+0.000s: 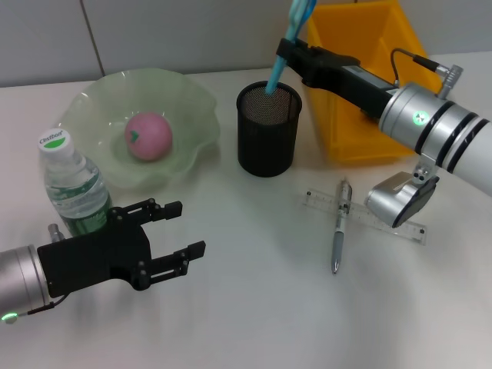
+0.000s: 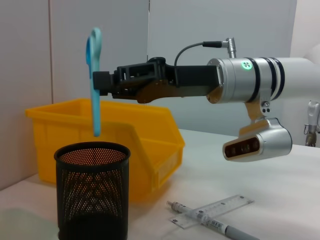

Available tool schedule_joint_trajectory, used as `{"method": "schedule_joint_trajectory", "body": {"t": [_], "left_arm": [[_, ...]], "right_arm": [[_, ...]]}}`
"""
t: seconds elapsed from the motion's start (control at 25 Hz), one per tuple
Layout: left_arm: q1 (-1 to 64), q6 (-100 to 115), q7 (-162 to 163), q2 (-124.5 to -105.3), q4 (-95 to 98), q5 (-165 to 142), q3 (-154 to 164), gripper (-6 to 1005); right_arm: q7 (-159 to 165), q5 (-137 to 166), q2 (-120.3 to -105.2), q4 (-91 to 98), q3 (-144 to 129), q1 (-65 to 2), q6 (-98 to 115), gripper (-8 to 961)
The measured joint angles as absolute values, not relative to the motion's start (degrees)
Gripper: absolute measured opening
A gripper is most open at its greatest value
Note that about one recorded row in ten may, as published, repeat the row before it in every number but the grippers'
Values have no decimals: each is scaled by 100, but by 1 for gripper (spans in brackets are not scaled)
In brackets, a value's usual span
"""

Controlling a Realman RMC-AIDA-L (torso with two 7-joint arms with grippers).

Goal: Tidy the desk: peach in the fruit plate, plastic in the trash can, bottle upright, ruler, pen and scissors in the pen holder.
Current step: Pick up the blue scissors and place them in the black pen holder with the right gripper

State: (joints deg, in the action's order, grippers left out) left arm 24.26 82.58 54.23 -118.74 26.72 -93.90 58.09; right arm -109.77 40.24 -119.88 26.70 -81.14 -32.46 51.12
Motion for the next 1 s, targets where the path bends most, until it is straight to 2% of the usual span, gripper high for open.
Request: {"method": "schedule_joint_trajectory", "body": {"t": [0.48,1.0], "left_arm": [[2417,8243,5396,-11869,2674,-9392,5809,712],[2453,8180,5353,-11856,2679,-9394,5809,712]], "right_arm": [[-11007,4010,-11988,2424,-8200,-3369,5076,212],[-11164,3672,-11988,2391,-8297,-3308,5118,309]]}}
